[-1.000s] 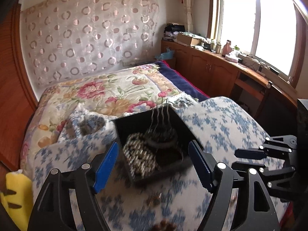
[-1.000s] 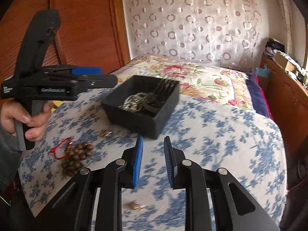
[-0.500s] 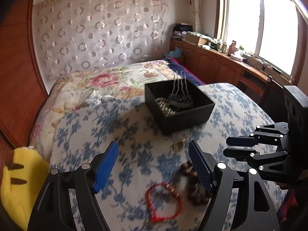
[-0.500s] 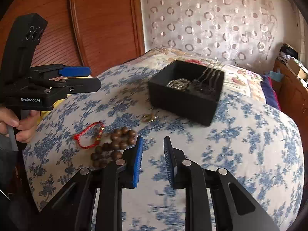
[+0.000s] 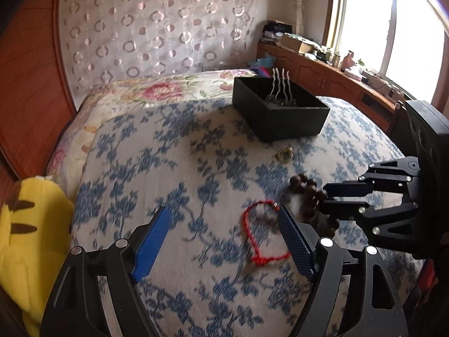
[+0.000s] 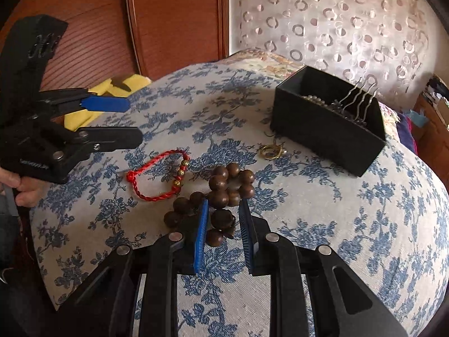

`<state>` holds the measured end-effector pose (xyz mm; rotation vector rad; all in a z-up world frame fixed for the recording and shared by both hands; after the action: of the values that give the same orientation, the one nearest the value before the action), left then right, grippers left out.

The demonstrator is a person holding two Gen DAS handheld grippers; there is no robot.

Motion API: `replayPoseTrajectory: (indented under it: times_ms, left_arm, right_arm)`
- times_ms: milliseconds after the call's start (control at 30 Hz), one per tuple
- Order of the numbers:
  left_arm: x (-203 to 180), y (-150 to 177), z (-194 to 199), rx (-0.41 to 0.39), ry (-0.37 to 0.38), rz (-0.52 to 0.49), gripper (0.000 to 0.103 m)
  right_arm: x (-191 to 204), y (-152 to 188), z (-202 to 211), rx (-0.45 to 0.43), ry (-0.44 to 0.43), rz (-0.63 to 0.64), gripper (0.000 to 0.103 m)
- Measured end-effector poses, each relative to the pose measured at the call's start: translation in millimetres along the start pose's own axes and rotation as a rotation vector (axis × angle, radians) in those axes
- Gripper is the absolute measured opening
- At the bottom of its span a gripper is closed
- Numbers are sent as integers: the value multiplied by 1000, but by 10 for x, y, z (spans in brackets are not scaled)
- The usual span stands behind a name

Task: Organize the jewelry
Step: 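Grasp the red string bracelet with the left tool while the right tool grasps the wooden bead bracelet, then lift the red bracelet with the left tool while the right tool carries the bead bracelet to the box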

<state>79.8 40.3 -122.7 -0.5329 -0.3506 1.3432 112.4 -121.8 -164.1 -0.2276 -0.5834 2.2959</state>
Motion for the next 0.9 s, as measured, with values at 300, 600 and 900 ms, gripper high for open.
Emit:
replayPoseTrajectory:
  times_ms: [300, 600, 900]
  left_arm:
    - [-68, 136, -51, 32, 24, 14, 76]
    - [-217, 161, -66, 38, 60, 1, 60]
    - [-311, 159, -217, 82, 13, -31, 28]
  right_arm:
    - [98, 14, 135, -45, 4, 38, 17]
    - [-48, 4, 520, -145, 25, -6, 17]
    - [-184, 76, 562, -162, 36, -37, 17]
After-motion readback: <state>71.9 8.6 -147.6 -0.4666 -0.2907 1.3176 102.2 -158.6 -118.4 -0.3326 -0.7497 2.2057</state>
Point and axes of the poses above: each gripper's, at about its wrist camera, not at the fingertips, and z roughly against the way its jaws point, x to its left, y to its underside, the point moved 5 cm from there along -z, roughly the way its jaws point, and after that the axes turned 11 degrees about x, right-handed, at the moved point
